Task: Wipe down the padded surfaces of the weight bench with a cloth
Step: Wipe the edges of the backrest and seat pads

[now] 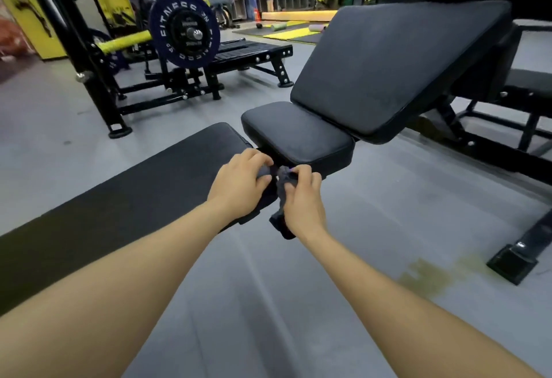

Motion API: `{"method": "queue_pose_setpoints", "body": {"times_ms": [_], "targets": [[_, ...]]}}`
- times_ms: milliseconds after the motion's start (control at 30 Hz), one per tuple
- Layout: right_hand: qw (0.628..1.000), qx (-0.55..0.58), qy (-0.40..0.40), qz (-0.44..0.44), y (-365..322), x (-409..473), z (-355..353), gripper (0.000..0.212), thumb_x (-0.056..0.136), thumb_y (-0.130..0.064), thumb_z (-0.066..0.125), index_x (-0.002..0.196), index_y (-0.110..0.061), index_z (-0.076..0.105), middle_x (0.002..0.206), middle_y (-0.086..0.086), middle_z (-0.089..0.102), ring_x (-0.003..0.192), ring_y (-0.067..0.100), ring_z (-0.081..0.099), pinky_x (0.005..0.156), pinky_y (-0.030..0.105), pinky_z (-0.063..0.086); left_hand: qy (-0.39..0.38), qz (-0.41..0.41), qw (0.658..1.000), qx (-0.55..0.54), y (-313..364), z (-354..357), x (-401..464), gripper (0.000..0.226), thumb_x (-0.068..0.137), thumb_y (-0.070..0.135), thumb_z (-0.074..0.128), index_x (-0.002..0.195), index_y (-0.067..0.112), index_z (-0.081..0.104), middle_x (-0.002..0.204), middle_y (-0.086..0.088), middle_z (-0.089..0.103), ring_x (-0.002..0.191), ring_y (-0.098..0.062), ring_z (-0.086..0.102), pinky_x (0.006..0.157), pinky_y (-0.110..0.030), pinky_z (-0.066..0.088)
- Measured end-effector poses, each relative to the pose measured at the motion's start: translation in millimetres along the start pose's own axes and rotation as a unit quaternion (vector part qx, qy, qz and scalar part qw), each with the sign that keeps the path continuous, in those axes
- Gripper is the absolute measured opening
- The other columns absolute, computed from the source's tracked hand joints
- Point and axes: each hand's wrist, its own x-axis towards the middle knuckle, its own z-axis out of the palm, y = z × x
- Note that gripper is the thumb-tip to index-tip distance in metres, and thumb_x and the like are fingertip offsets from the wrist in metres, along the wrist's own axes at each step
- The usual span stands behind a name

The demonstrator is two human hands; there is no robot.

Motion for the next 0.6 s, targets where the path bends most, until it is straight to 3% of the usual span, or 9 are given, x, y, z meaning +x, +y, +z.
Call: {"method": "queue_pose_setpoints", "body": {"times_ms": [133,233,367,433,500,600], "targets": [[0.999,0.038,0.013,0.032,-15,-12,9,0.025,0.096,-0.016,0.044,0.119,-0.019,0.037,0.121,0.004,0.039,0.096,0.032,0.052,0.077,0.045,0.045,-0.005,-0.054,0.998,0.044,-33,-24,-53,0.037,0.096,0.024,0.047,0.133,0.023,0.047,0.139,0.008,0.039,0.123,-0.019,0.039,0.099,-0.033,0.035],[0.998,0.042,0.031,0.038,-20,-17,17,0.034,0.094,-0.014,0.047,0.125,-0.021,0.034,0.124,0.004,0.039,0.098,0.033,0.052,0.077,0.047,0.046,-0.056,-0.082,0.993,0.066,-56,-28,-77,0.04,0.1,0.025,0.036,0.139,0.026,0.04,0.145,0.009,0.034,0.128,-0.02,0.035,0.103,-0.033,0.032],[0.996,0.061,0.036,0.05,-14,-21,21,0.055,0.093,-0.014,0.051,0.14,-0.021,0.024,0.134,0.002,0.039,0.111,0.029,0.049,0.086,0.044,0.044,-0.065,-0.097,0.993,0.007,-64,-11,-90,0.041,0.101,0.024,0.032,0.142,0.029,0.035,0.143,0.01,0.035,0.125,-0.019,0.033,0.103,-0.032,0.033],[0.995,0.072,0.037,0.057,-10,-20,21,0.057,0.092,-0.016,0.055,0.14,-0.018,0.025,0.139,0.002,0.039,0.118,0.028,0.046,0.091,0.042,0.042,-0.044,-0.101,0.994,0.002,-67,-6,-93,0.042,0.101,0.023,0.034,0.142,0.034,0.035,0.141,0.015,0.035,0.124,-0.015,0.032,0.098,-0.034,0.039],[0.996,0.066,0.051,0.045,-7,-19,23,0.048,0.09,-0.018,0.057,0.132,-0.016,0.035,0.131,0.004,0.043,0.112,0.031,0.05,0.089,0.043,0.044,-0.039,-0.098,0.994,0.025,-71,-7,-94,0.042,0.101,0.026,0.034,0.14,0.041,0.034,0.139,0.022,0.034,0.123,-0.01,0.032,0.086,-0.036,0.046],[0.995,0.042,0.078,0.042,-8,-20,34,0.04,0.091,-0.018,0.056,0.129,-0.019,0.041,0.123,0.006,0.039,0.103,0.034,0.052,0.084,0.045,0.046,-0.036,-0.09,0.994,0.053,-73,-9,-92,0.041,0.101,0.031,0.033,0.138,0.047,0.032,0.137,0.027,0.034,0.12,-0.007,0.034,0.071,-0.03,0.046]]}}
